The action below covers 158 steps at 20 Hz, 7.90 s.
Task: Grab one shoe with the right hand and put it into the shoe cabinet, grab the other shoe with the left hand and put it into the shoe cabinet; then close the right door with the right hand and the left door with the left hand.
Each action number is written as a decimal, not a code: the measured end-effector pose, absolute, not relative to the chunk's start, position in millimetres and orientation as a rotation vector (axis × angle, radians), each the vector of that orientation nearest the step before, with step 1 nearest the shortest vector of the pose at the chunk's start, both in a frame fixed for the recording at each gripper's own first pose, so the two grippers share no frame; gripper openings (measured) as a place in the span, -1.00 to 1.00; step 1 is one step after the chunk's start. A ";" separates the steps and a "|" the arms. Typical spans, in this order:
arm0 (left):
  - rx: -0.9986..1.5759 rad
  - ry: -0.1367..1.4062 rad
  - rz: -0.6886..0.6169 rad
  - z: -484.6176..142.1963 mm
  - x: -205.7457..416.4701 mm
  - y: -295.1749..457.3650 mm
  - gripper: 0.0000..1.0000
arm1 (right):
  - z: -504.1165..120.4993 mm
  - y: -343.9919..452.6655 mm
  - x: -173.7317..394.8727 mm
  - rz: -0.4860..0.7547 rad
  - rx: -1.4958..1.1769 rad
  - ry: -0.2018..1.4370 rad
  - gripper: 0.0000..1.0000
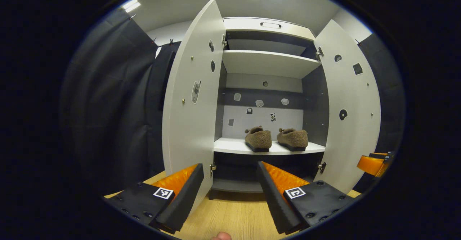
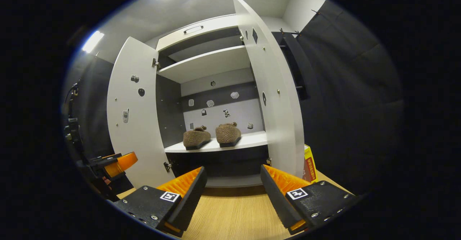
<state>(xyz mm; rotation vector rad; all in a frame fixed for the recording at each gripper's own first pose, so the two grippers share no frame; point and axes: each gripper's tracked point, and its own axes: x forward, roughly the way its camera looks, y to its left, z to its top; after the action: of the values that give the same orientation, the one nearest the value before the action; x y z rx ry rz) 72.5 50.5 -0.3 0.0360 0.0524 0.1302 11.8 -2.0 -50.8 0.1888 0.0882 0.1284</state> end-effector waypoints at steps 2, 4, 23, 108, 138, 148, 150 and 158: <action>0.064 0.047 0.133 -2.7 62.7 48.6 0.93 | -38.4 -25.7 8.0 0.098 0.166 0.064 0.85; 0.085 0.037 0.137 -2.0 59.3 48.3 0.94 | -22.6 -62.9 5.3 0.031 0.139 0.049 0.85; 0.056 0.078 0.141 -13.0 38.2 49.8 0.94 | 110.5 -204.6 92.0 -0.152 0.036 -0.110 0.99; 0.110 -0.073 0.460 127.4 68.7 242.9 0.92 | -50.1 28.6 19.1 0.152 0.069 0.100 0.85; 0.057 -0.035 0.111 119.4 142.2 120.3 0.81 | -40.7 -13.1 11.7 0.072 0.080 0.072 0.85; 0.024 -0.055 -0.054 117.4 190.9 38.1 0.92 | -34.7 -38.3 -6.5 -0.005 0.071 0.058 0.85; 0.013 -0.044 -0.065 111.2 204.3 30.0 0.87 | -33.7 -42.4 -8.5 -0.013 0.066 0.056 0.85; -0.004 -0.036 -0.102 101.1 245.5 2.7 0.92 | -30.6 -58.4 -11.4 -0.050 0.058 0.052 0.85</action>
<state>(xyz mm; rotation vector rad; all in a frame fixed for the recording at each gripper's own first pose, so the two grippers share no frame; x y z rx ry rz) 245.5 2.7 101.1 -0.0038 -0.0361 -0.1015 -11.4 -58.4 -30.6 0.0585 0.0519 -0.0499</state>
